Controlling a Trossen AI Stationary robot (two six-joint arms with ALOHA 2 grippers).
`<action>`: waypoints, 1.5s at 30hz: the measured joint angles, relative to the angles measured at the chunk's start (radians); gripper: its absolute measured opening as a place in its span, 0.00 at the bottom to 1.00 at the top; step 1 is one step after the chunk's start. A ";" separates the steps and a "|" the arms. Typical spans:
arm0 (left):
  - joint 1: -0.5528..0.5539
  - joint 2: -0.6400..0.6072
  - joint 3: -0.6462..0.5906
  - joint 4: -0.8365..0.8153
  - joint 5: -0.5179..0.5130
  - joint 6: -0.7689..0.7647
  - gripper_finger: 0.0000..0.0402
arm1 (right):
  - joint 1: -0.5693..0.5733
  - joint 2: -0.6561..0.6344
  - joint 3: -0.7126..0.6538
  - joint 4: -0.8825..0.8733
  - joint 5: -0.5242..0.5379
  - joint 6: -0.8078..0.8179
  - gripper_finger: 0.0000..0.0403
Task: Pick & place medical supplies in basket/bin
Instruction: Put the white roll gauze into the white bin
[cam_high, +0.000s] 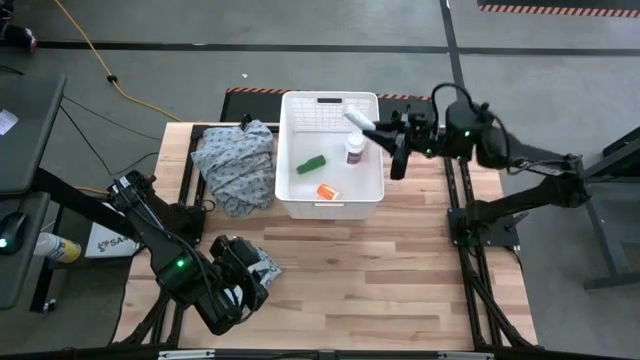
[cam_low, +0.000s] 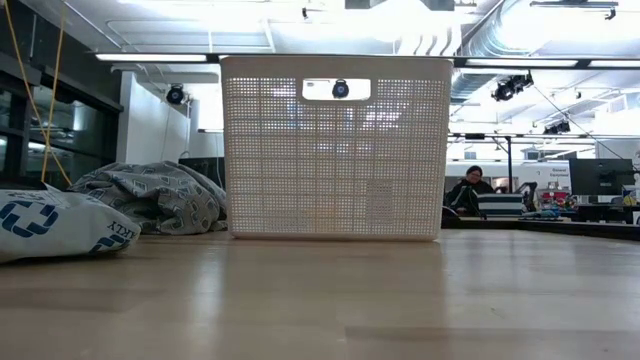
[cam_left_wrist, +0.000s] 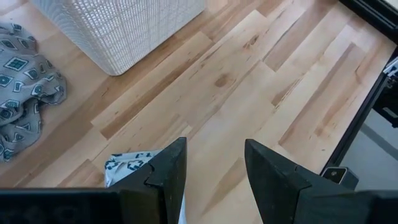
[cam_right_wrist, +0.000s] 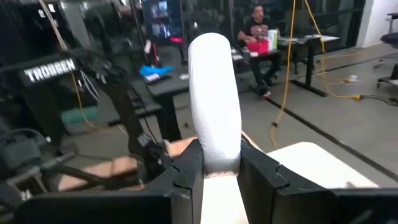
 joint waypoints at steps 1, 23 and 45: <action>0.000 0.000 0.000 0.000 -0.005 0.000 0.49 | -0.005 0.010 0.041 -0.050 -0.001 -0.015 0.18; 0.000 0.000 0.000 0.002 -0.047 -0.030 0.49 | -0.015 0.414 0.638 -0.735 -0.011 -0.183 0.18; 0.000 0.000 0.000 -0.001 -0.065 -0.029 0.49 | -0.099 0.649 0.639 -0.926 -0.133 -0.186 0.18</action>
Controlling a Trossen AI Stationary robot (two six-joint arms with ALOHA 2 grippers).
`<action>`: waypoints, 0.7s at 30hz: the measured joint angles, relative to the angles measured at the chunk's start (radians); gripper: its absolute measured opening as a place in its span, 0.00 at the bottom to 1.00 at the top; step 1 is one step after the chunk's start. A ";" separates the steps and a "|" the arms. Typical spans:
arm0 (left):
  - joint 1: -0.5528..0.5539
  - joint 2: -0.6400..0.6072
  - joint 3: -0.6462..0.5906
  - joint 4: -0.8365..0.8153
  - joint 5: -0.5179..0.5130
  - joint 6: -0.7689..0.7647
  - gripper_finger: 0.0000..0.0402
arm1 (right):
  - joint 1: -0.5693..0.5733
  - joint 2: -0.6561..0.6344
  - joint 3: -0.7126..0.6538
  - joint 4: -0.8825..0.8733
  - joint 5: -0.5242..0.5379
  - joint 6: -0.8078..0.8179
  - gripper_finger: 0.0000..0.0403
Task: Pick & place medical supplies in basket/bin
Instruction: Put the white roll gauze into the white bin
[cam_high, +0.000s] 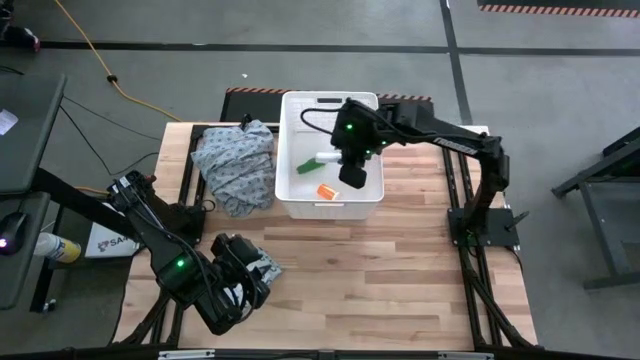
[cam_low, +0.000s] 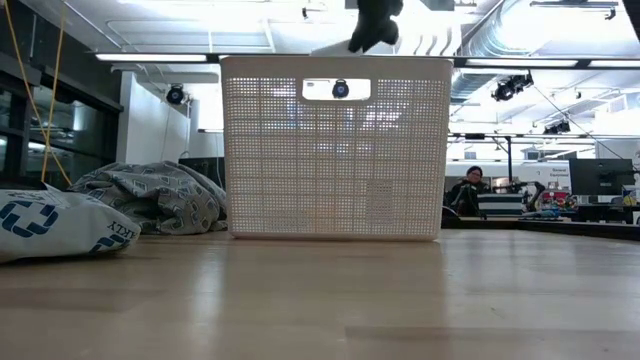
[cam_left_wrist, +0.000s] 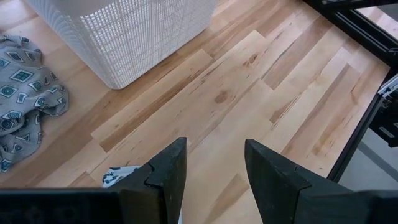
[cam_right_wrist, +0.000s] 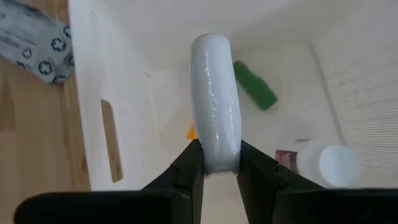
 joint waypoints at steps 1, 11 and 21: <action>0.000 0.000 0.000 0.000 -0.003 0.002 0.49 | 0.000 0.009 0.000 -0.001 -0.003 0.000 0.18; 0.000 0.000 0.000 -0.001 -0.008 0.003 0.49 | 0.000 0.097 0.000 -0.016 -0.058 -0.014 0.18; 0.000 0.000 0.000 -0.002 -0.019 0.003 0.49 | 0.000 0.174 0.000 -0.036 -0.077 -0.034 0.18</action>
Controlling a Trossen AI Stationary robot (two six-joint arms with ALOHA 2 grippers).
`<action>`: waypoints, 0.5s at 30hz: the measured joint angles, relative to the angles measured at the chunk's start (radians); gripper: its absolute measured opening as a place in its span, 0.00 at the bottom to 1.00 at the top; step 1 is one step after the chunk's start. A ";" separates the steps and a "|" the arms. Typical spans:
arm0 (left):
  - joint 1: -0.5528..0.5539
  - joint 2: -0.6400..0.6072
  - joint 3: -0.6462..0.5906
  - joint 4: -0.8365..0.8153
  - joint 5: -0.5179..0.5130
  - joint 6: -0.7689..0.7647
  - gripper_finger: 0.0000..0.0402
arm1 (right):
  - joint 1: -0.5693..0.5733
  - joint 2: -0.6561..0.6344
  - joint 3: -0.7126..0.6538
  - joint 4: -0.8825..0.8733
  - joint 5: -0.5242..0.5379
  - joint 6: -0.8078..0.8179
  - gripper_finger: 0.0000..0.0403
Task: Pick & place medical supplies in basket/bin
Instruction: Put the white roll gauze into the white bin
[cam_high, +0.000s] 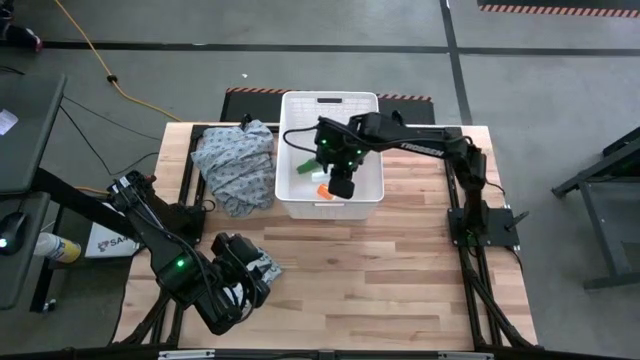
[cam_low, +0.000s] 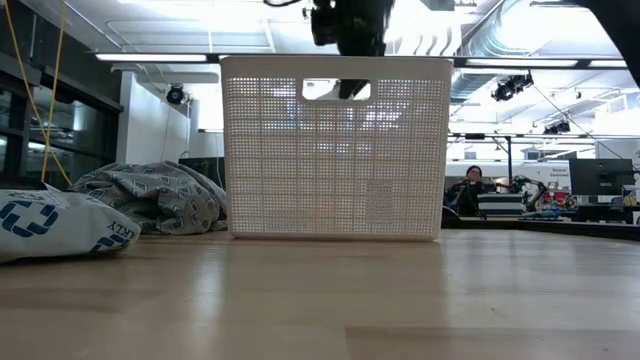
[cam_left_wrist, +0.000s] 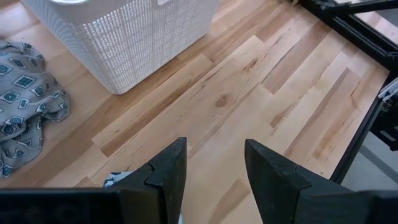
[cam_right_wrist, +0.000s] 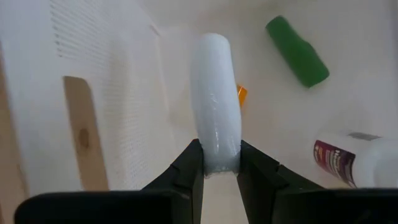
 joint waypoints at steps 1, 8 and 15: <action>0.000 0.000 0.000 0.000 -0.005 0.000 0.49 | 0.000 0.006 0.000 -0.002 0.000 -0.003 0.18; 0.000 0.000 0.000 -0.002 -0.012 0.000 0.49 | 0.000 0.050 0.000 -0.019 0.000 -0.024 0.18; 0.000 0.000 0.000 -0.002 -0.016 0.000 0.49 | -0.019 0.057 -0.033 -0.016 -0.003 -0.034 0.18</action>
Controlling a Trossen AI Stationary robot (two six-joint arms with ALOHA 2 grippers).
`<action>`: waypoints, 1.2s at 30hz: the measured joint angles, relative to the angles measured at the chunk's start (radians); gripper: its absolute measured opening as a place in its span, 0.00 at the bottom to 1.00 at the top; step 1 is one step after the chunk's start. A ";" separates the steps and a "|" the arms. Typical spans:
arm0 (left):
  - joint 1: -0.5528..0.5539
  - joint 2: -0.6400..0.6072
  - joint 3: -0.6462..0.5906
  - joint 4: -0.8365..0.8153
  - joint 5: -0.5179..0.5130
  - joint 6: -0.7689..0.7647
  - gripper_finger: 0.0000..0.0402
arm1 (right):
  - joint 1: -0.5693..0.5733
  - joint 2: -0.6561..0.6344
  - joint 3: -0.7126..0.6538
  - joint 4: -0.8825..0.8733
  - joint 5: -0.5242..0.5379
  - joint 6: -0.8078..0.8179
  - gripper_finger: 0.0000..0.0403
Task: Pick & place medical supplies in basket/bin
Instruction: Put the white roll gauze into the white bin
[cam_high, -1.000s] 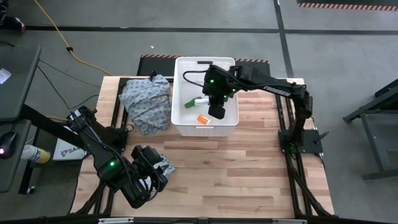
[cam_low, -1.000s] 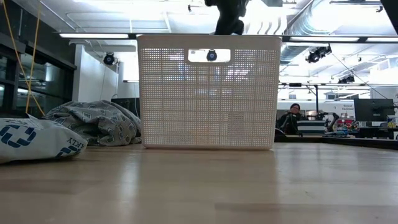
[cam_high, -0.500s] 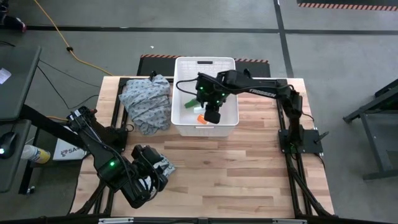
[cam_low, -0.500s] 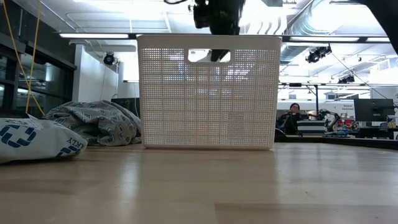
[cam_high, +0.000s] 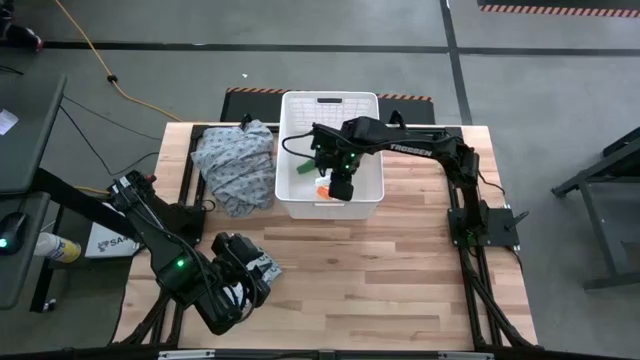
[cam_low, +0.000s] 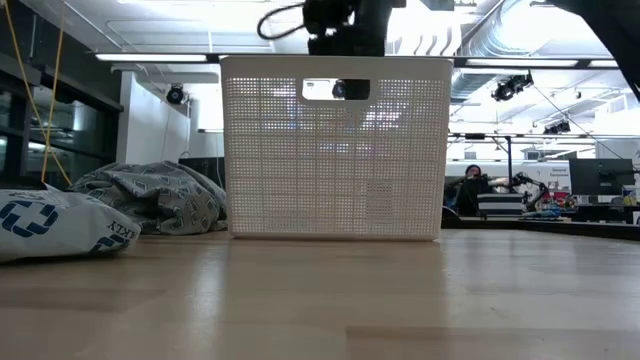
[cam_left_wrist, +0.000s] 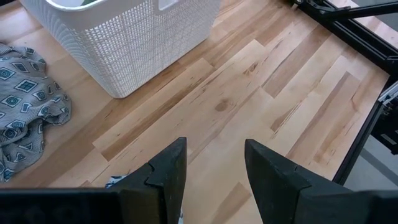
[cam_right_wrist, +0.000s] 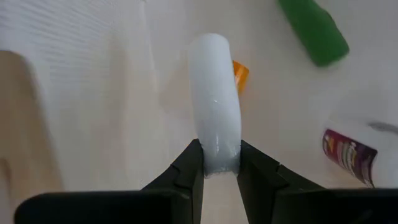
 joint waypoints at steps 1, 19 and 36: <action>0.000 0.000 0.000 0.000 0.000 0.000 0.49 | -0.005 0.000 -0.012 0.003 0.001 -0.001 0.18; 0.000 0.000 0.000 -0.008 -0.031 0.000 0.49 | -0.048 0.001 -0.270 0.108 -0.001 -0.007 0.18; 0.000 0.000 0.000 -0.012 -0.033 0.000 0.49 | -0.047 0.001 -0.288 0.157 0.000 -0.007 0.18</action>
